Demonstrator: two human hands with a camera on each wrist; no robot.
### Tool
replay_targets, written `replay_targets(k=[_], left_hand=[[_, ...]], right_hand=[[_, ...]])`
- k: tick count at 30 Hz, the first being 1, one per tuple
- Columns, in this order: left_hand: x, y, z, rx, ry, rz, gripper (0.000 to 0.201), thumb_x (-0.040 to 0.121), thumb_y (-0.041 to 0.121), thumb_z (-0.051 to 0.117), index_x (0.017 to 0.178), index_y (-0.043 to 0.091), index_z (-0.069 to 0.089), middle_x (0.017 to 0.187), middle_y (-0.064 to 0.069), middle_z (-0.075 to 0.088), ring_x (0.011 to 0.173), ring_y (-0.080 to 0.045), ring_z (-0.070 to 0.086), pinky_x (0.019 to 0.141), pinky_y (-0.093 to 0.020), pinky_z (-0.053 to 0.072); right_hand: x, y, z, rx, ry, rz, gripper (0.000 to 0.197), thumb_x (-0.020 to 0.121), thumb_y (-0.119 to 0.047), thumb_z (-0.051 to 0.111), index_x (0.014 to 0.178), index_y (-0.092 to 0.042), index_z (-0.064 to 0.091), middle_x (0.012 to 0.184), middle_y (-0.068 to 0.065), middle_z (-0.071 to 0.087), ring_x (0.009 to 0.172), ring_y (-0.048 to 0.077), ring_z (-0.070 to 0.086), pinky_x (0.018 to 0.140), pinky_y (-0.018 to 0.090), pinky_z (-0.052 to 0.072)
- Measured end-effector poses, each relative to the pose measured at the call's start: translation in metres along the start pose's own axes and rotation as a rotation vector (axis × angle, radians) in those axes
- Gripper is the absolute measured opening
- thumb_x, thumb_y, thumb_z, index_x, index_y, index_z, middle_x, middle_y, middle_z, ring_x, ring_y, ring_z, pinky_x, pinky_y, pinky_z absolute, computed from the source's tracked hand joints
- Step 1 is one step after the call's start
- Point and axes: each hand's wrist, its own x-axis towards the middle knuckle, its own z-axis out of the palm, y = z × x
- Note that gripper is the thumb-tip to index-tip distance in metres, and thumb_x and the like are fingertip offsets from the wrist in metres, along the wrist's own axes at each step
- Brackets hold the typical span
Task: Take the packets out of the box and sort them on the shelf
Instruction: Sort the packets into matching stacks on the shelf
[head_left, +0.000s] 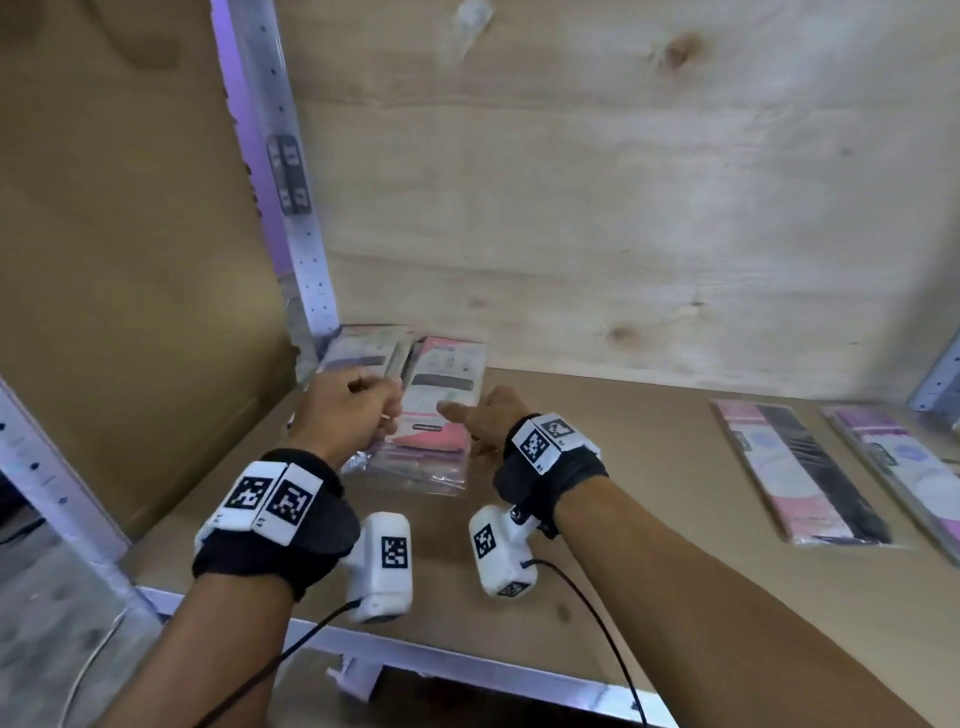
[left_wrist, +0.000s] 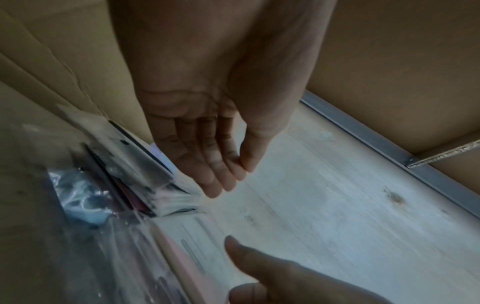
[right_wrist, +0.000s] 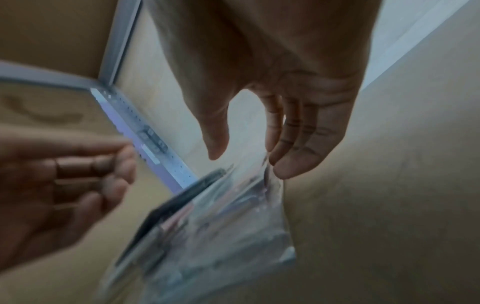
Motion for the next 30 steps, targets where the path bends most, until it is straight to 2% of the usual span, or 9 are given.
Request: replay_targets(k=[2, 4, 9, 12, 14, 18, 22, 26, 30], left_hand=[[-0.004, 0.003, -0.004, 0.017, 0.008, 0.014, 0.021, 0.089, 0.013, 0.067, 0.068, 0.011, 0.071, 0.058, -0.006, 0.068, 0.051, -0.017, 0.060, 0.059, -0.032, 0.051], [-0.007, 0.006, -0.007, 0.030, 0.014, 0.023, 0.021, 0.091, 0.011, 0.066, 0.070, 0.009, 0.071, 0.056, -0.003, 0.067, 0.047, -0.013, 0.059, 0.055, -0.028, 0.054], [-0.011, 0.008, -0.006, 0.060, 0.021, 0.033, 0.018, 0.092, 0.014, 0.066, 0.076, 0.007, 0.071, 0.067, -0.009, 0.070, 0.057, -0.019, 0.061, 0.067, -0.034, 0.057], [-0.014, 0.009, 0.002, 0.104, -0.012, 0.034, 0.013, 0.092, 0.020, 0.067, 0.083, 0.011, 0.071, 0.076, -0.010, 0.073, 0.064, -0.022, 0.066, 0.076, -0.039, 0.059], [-0.018, 0.010, 0.008, 0.162, -0.031, 0.053, 0.007, 0.091, 0.022, 0.068, 0.086, 0.018, 0.072, 0.081, -0.007, 0.075, 0.069, -0.023, 0.071, 0.079, -0.038, 0.061], [-0.028, 0.014, 0.025, 0.207, -0.090, 0.049, 0.013, 0.090, 0.011, 0.067, 0.100, 0.020, 0.070, 0.088, -0.004, 0.073, 0.073, -0.021, 0.074, 0.081, -0.038, 0.062], [-0.041, 0.015, 0.053, 0.280, -0.229, 0.081, 0.037, 0.086, -0.001, 0.067, 0.116, 0.020, 0.063, 0.100, 0.001, 0.066, 0.094, -0.025, 0.069, 0.088, -0.042, 0.059], [-0.052, 0.018, 0.082, 0.045, -0.335, -0.019, 0.038, 0.095, 0.020, 0.065, 0.132, 0.013, 0.058, 0.112, -0.006, 0.069, 0.095, -0.026, 0.073, 0.081, -0.033, 0.062], [-0.060, 0.028, 0.103, -0.232, -0.481, -0.149, 0.048, 0.090, 0.046, 0.066, 0.126, 0.015, 0.061, 0.118, -0.013, 0.072, 0.099, -0.027, 0.074, 0.086, -0.038, 0.061]], right_hand=[[0.008, 0.005, 0.008, -0.024, 0.002, 0.017, 0.064, 0.074, -0.039, 0.083, 0.123, -0.009, 0.054, 0.108, 0.011, 0.067, 0.085, 0.026, 0.059, 0.070, 0.039, 0.050], [0.012, 0.013, 0.012, -0.036, -0.037, 0.045, 0.065, 0.075, -0.033, 0.084, 0.127, -0.012, 0.053, 0.108, 0.009, 0.067, 0.082, 0.024, 0.059, 0.071, 0.038, 0.051], [0.002, 0.021, -0.002, -0.086, -0.106, 0.032, 0.034, 0.083, -0.026, 0.078, 0.109, -0.008, 0.065, 0.085, 0.009, 0.066, 0.067, 0.025, 0.057, 0.063, 0.035, 0.047], [-0.012, 0.030, -0.020, -0.024, -0.123, -0.025, 0.014, 0.086, -0.016, 0.074, 0.084, -0.011, 0.061, 0.068, 0.008, 0.063, 0.050, 0.019, 0.051, 0.046, 0.028, 0.043], [-0.024, 0.040, -0.034, 0.074, -0.110, -0.053, 0.020, 0.088, -0.010, 0.071, 0.075, -0.015, 0.055, 0.069, 0.010, 0.061, 0.048, 0.016, 0.045, 0.040, 0.024, 0.036], [-0.055, 0.058, -0.064, 0.277, -0.040, -0.036, 0.022, 0.089, -0.004, 0.067, 0.081, -0.015, 0.050, 0.079, 0.012, 0.065, 0.050, 0.015, 0.043, 0.039, 0.022, 0.033], [-0.094, 0.076, -0.094, 0.413, -0.044, -0.061, 0.015, 0.087, -0.006, 0.071, 0.094, -0.007, 0.058, 0.088, 0.017, 0.072, 0.052, 0.016, 0.057, 0.042, 0.022, 0.041], [-0.123, 0.091, -0.121, 0.423, 0.012, -0.192, 0.026, 0.085, -0.010, 0.075, 0.105, 0.000, 0.062, 0.105, 0.023, 0.072, 0.064, 0.016, 0.063, 0.051, 0.020, 0.042], [-0.140, 0.094, -0.142, 0.314, 0.071, -0.395, 0.018, 0.085, -0.006, 0.074, 0.096, 0.002, 0.062, 0.085, 0.013, 0.073, 0.076, 0.016, 0.067, 0.068, 0.022, 0.049]])
